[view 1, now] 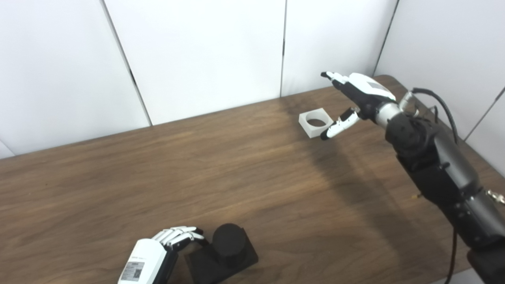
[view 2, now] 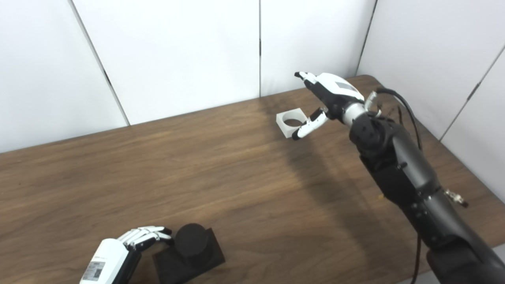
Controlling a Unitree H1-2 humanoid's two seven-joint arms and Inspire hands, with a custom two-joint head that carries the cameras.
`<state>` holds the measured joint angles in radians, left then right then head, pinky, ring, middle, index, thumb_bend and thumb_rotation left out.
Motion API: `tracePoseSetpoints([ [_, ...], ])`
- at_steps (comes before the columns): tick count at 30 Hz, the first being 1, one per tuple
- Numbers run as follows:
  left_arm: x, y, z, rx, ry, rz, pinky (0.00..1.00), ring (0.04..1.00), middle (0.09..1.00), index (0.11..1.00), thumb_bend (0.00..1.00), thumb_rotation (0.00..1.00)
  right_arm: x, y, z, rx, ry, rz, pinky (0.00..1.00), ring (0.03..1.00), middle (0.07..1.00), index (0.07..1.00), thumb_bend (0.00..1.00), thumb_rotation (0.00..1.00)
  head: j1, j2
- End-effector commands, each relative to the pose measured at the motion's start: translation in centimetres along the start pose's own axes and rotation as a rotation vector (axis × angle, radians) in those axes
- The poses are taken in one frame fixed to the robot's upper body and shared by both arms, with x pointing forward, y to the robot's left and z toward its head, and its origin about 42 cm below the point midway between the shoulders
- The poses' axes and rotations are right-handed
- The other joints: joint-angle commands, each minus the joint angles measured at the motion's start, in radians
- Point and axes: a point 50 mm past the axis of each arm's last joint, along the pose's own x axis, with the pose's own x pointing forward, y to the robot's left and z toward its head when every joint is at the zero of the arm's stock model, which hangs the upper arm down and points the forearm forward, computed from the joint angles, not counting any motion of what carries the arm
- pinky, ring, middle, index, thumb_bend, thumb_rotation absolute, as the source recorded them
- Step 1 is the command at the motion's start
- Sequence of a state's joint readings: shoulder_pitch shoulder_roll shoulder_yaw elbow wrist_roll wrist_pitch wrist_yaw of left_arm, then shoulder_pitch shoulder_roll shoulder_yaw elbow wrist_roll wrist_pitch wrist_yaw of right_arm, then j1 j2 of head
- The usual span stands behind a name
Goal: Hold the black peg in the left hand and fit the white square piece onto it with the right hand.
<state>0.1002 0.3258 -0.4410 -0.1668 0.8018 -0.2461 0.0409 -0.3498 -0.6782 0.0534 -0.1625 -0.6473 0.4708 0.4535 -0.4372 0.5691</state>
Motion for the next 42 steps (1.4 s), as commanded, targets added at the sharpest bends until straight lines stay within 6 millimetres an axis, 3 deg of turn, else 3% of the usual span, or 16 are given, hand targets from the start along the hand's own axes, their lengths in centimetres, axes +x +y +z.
tracePoseSetpoints([
  [1, -1.2, -2.3, 0.1, 0.009, 0.019, -0.118, 0.71, 0.753, 0.739, 0.487, 0.51, 0.04, 0.9, -3.0, 0.6, -0.067, -0.002, -0.051, 1.00, 1.000, 1.000, 0.978, 0.97, 0.19, 0.001, -0.004],
  [17, -1.0, -2.5, 1.4, 0.014, 0.029, -0.108, 0.72, 0.756, 0.740, 0.487, 0.51, 0.04, 7.3, -3.7, 1.6, -0.413, 0.063, 0.131, 1.00, 1.000, 1.000, 0.935, 0.95, 0.19, 0.020, -0.023],
  [21, -0.8, -2.6, 1.7, 0.015, 0.030, -0.106, 0.72, 0.756, 0.737, 0.487, 0.51, 0.04, 8.4, -3.2, 1.9, -0.468, 0.063, 0.141, 1.00, 1.000, 0.995, 0.897, 0.93, 0.13, 0.029, -0.027],
  [42, -0.6, -2.5, 2.8, 0.036, 0.037, -0.097, 0.73, 0.751, 0.731, 0.487, 0.51, 0.04, 9.3, -0.7, 1.3, -0.516, 0.027, 0.177, 1.00, 1.000, 0.978, 0.873, 0.87, 0.17, 0.053, -0.028],
])
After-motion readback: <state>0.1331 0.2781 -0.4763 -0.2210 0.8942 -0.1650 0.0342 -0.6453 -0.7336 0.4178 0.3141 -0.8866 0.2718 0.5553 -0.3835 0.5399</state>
